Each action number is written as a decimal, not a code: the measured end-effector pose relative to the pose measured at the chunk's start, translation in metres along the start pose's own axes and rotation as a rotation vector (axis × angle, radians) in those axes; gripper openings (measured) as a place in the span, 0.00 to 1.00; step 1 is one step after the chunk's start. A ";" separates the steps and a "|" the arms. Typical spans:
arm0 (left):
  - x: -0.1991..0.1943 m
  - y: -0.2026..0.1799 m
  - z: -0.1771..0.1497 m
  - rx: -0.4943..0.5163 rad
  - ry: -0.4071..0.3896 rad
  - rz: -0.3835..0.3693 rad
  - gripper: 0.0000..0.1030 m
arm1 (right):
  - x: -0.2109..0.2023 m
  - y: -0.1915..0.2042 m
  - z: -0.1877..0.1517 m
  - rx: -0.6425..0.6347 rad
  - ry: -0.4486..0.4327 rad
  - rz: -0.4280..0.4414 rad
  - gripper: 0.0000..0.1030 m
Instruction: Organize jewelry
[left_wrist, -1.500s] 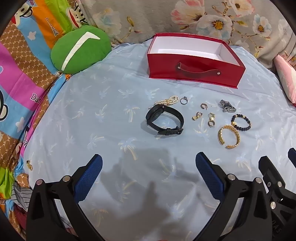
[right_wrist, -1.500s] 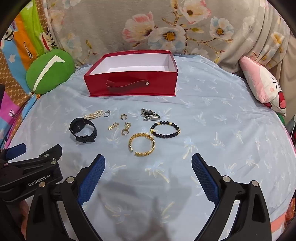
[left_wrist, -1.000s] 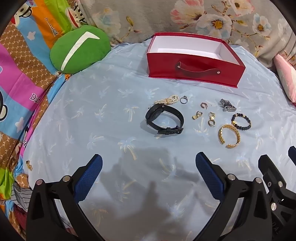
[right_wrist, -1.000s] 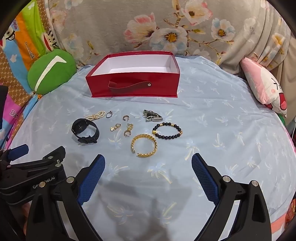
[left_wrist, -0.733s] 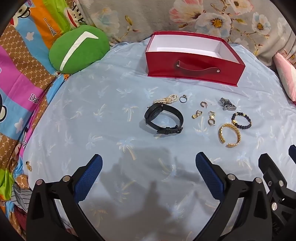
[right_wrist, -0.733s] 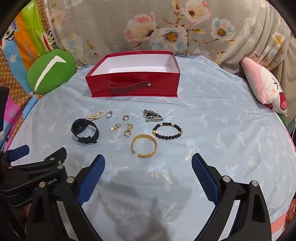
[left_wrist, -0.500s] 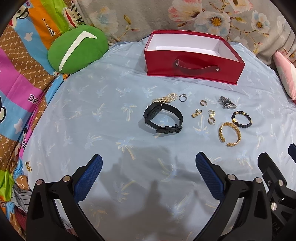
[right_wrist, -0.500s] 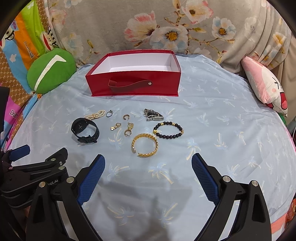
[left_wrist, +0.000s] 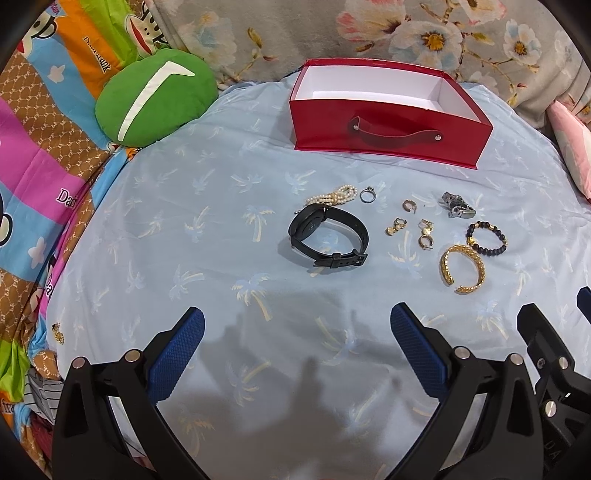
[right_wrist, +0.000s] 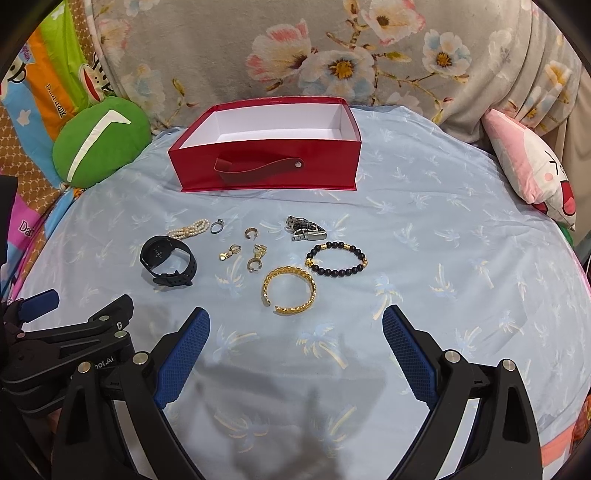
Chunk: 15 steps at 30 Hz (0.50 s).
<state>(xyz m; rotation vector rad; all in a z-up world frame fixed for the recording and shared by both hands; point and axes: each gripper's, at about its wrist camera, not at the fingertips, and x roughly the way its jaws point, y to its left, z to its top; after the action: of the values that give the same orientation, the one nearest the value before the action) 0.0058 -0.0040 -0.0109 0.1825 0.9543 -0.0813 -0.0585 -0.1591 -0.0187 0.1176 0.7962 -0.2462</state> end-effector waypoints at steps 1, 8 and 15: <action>0.001 0.000 0.000 0.000 0.001 0.001 0.96 | 0.000 0.000 0.000 0.000 0.000 -0.001 0.90; 0.001 0.000 0.001 0.003 0.002 0.001 0.96 | 0.001 0.000 0.000 0.001 0.001 0.000 0.90; 0.003 -0.001 0.001 0.006 0.003 0.001 0.96 | 0.003 -0.001 0.000 0.003 0.003 0.001 0.90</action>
<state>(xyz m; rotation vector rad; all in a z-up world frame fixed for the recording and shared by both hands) 0.0076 -0.0052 -0.0128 0.1883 0.9568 -0.0828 -0.0569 -0.1606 -0.0212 0.1205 0.7984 -0.2466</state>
